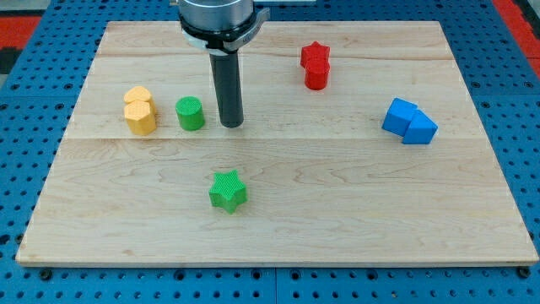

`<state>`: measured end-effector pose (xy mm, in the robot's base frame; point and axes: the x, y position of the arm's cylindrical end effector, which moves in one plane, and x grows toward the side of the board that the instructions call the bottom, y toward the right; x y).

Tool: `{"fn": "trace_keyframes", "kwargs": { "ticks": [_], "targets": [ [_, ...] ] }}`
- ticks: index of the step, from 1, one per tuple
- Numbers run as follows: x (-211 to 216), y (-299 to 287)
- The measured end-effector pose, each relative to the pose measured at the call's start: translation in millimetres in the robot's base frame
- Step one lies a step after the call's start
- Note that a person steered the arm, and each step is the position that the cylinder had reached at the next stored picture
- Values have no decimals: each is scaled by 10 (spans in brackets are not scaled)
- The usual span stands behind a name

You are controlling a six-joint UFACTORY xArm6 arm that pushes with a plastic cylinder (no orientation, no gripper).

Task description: Move the green circle into the yellow blocks

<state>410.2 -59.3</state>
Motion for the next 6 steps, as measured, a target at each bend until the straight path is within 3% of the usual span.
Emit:
{"fn": "trace_keyframes", "kwargs": {
  "ticks": [4, 5, 6],
  "targets": [
    [-160, -914],
    [-160, -910],
    [-21, -124]
  ]
}}
